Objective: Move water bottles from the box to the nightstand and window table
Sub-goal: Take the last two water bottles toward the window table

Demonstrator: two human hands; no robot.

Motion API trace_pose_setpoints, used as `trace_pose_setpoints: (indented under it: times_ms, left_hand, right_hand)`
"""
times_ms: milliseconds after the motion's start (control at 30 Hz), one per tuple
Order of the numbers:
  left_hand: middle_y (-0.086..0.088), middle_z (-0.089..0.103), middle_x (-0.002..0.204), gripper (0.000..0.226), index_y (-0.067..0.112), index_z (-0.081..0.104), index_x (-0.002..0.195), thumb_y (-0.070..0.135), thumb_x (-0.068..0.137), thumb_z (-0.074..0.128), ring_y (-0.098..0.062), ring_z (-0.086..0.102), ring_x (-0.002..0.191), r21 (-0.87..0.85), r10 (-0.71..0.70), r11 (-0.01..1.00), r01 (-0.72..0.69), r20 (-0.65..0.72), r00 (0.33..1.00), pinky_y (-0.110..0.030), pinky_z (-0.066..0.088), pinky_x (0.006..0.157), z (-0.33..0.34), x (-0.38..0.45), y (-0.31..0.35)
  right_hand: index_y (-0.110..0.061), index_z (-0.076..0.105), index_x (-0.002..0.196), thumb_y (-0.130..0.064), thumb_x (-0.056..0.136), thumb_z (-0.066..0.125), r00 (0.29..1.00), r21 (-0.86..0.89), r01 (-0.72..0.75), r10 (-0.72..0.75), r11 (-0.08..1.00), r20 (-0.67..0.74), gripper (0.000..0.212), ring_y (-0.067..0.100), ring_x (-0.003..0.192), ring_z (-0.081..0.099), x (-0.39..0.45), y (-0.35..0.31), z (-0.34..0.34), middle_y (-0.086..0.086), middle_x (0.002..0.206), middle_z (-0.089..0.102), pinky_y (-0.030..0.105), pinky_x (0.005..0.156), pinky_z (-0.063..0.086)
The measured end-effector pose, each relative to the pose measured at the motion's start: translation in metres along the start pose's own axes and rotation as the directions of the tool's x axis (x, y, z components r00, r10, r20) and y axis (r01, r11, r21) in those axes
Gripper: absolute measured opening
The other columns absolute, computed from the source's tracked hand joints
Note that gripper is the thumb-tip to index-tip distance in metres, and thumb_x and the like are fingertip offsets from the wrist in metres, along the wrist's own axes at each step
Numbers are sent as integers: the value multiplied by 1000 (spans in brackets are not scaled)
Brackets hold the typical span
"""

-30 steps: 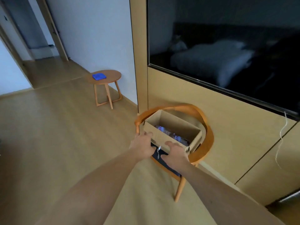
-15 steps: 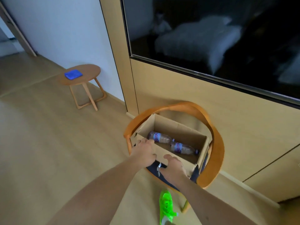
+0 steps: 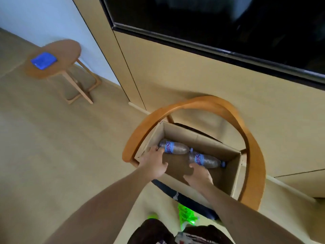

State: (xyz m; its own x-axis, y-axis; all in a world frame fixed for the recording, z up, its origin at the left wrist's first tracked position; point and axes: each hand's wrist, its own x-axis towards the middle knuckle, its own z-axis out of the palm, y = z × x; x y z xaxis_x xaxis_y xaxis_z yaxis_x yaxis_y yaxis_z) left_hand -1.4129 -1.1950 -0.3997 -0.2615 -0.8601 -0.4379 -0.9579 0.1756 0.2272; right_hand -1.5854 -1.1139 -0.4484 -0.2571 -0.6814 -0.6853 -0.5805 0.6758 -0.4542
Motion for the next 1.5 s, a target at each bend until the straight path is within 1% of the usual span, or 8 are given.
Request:
trace_pose_setpoints:
  times_ms: [233, 333, 433, 533, 733, 967, 1200, 1500]
  left_hand:
    - [-4, 43, 149, 59, 22, 45, 147, 43, 95, 63, -25, 43, 134, 127, 162, 977, -170, 75, 984, -39, 44, 104, 33, 92, -7]
    - [-5, 45, 150, 62, 21, 46, 147, 41, 93, 68, -25, 41, 139, 176, 225, 955, -241, 104, 969, -41, 43, 110, 57, 139, -11]
    - [-7, 47, 147, 65, 19, 46, 147, 34, 90, 73, -27, 42, 140, 197, 285, 930, -310, 148, 947, -45, 43, 114, 84, 182, -11]
    - [-9, 49, 147, 70, 19, 43, 149, 27, 87, 76, -31, 44, 139, 182, 304, 922, -342, 206, 930, -50, 42, 114, 110, 217, -10]
    - [-15, 47, 140, 69, 14, 45, 144, 10, 82, 76, -38, 52, 126, 245, 273, 905, -348, 295, 916, -49, 45, 104, 152, 246, -8]
    - [-16, 40, 138, 70, 14, 40, 141, 1, 81, 74, -39, 53, 120, 361, 385, 826, -433, 200, 901, -57, 43, 108, 175, 244, -23]
    - [-16, 44, 139, 82, 11, 46, 140, 21, 71, 88, -38, 59, 117, 174, 251, 923, -343, 406, 879, -44, 55, 94, 152, 243, -12]
    - [-11, 49, 131, 84, 13, 50, 126, 31, 57, 94, -33, 55, 119, 28, 236, 963, -269, 400, 885, -32, 44, 87, 99, 202, 13]
  right_hand:
    - [-26, 62, 134, -39, 82, 77, 982, 156, -190, 190, 969, 14, 56, 29, 118, 64, 80, 16, 15, 7, 126, 69, 30, 93, 50]
    - [-22, 67, 120, -36, 82, 81, 940, 403, -316, 341, 859, 10, 42, 31, 108, 68, 123, 24, 31, 8, 114, 72, 32, 89, 53]
    - [-11, 67, 117, -33, 81, 83, 803, 790, -436, 583, 430, 125, 45, 31, 96, 68, 166, 34, 43, 10, 105, 71, 39, 90, 56]
    - [-16, 60, 118, -38, 86, 80, 696, 921, -390, 651, -11, 303, 44, 30, 104, 68, 206, 45, 54, 11, 113, 69, 46, 97, 56]
    - [-13, 58, 134, -35, 74, 91, 655, 946, -134, 689, -296, 309, 72, 26, 95, 74, 246, 54, 69, 11, 116, 72, 45, 80, 64]
    - [-11, 60, 128, -32, 71, 90, 601, 949, -113, 741, -295, 301, 68, 27, 91, 72, 246, 55, 74, 11, 112, 70, 44, 80, 64]
    - [-13, 61, 133, -24, 73, 88, 646, 911, -177, 654, -373, 394, 67, 27, 82, 77, 216, 63, 69, 14, 109, 74, 40, 62, 64]
    - [-8, 67, 118, -17, 63, 91, 721, 936, -270, 596, -225, 352, 61, 34, 80, 78, 154, 51, 42, 20, 102, 77, 47, 74, 64]
